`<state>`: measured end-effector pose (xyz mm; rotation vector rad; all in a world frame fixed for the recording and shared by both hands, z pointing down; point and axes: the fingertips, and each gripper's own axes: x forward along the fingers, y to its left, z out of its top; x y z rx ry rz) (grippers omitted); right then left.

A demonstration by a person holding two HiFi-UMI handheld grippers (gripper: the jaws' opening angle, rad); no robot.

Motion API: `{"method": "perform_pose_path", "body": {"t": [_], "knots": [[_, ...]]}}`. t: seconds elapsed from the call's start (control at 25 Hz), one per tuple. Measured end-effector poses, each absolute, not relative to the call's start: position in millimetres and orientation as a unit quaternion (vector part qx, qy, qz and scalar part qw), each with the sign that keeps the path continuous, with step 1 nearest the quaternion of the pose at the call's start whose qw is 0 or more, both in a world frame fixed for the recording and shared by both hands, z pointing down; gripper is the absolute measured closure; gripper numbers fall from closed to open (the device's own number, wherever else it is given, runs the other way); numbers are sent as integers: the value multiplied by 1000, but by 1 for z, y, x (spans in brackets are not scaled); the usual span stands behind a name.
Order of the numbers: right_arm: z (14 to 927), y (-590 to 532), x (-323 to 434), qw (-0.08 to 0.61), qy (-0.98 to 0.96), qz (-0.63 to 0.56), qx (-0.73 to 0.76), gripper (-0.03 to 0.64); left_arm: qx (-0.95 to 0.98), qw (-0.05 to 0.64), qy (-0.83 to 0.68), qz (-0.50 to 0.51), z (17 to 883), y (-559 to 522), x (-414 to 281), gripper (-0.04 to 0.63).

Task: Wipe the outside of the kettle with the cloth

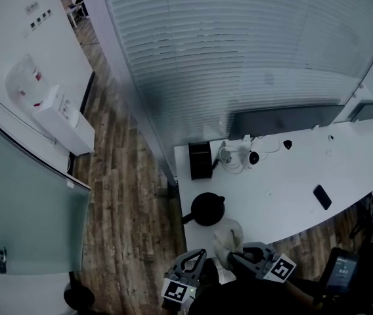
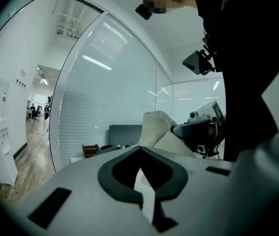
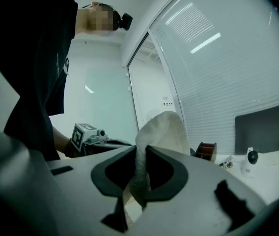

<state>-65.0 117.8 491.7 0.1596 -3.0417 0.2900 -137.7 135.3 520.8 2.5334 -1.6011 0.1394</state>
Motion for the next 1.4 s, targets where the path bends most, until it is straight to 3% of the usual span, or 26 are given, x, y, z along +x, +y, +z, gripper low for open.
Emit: {"method": "perform_pose_path", "body": {"t": [0.32, 0.76, 1.08, 1.4], "knots": [[499, 138, -18, 44, -994, 91, 45, 563, 822, 94, -557, 73, 534, 166, -95, 591], [501, 127, 31, -21, -995, 79, 56, 562, 800, 116, -583, 85, 550, 198, 5, 591], [490, 149, 44, -3, -997, 62, 56, 562, 821, 76, -560, 84, 523, 188, 1, 591], [486, 187, 20, -2, -996, 74, 45, 562, 829, 85, -546, 87, 535, 205, -17, 591]]}}
